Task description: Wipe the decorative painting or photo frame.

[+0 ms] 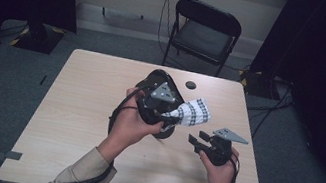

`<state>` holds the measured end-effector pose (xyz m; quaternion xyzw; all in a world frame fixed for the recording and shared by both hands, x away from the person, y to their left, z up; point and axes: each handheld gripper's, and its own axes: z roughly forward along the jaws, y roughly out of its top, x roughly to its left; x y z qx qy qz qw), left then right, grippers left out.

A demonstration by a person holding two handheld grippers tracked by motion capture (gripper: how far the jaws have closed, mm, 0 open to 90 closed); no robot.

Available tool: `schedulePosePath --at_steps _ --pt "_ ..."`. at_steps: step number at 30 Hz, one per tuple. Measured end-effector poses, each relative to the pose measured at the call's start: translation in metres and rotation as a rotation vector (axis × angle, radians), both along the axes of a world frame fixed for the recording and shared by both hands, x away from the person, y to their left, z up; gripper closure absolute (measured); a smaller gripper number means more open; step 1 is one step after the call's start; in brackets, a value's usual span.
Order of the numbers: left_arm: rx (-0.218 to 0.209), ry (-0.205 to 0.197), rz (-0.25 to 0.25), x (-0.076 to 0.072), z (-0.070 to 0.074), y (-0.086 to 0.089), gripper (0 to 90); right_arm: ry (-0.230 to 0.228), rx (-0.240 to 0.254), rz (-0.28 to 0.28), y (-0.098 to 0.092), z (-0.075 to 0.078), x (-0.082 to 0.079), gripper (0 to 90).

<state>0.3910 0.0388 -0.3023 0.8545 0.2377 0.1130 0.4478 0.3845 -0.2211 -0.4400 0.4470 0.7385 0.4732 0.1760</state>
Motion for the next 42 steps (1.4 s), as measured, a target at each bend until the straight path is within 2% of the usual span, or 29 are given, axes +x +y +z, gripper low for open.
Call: schedulePosePath --at_steps 6,13,20,26,31,35,39,40,42 --pt "-0.003 -0.019 0.053 0.007 0.012 0.005 73.6 0.005 -0.01 0.065 0.011 0.0 -0.001 47.4" --pt "-0.004 -0.015 0.109 0.018 0.018 0.013 73.6 0.004 -0.017 0.135 0.027 -0.001 -0.001 45.8" --pt "0.003 -0.006 0.118 0.021 0.021 0.016 73.6 -0.009 -0.019 0.187 0.042 -0.001 0.0 45.9" --pt "0.006 -0.005 0.115 0.022 0.023 0.015 73.6 -0.03 -0.015 0.204 0.05 0.001 0.003 46.8" --pt "0.012 0.0 0.112 0.022 0.023 0.013 73.6 -0.031 0.0 0.21 0.06 0.004 0.005 48.3" --pt "0.006 0.004 0.101 0.022 0.023 0.011 73.6 -0.057 -0.029 0.205 0.066 0.01 0.008 54.1" --pt "0.014 0.005 0.1 0.023 0.023 0.009 73.5 -0.054 -0.013 0.191 0.067 0.014 0.013 56.2" --pt "0.013 0.005 0.103 0.023 0.023 0.009 73.5 -0.044 -0.016 0.183 0.068 0.014 0.014 62.1" --pt "0.014 0.004 0.106 0.022 0.023 0.009 73.6 -0.042 -0.009 0.18 0.068 0.013 0.015 66.0"
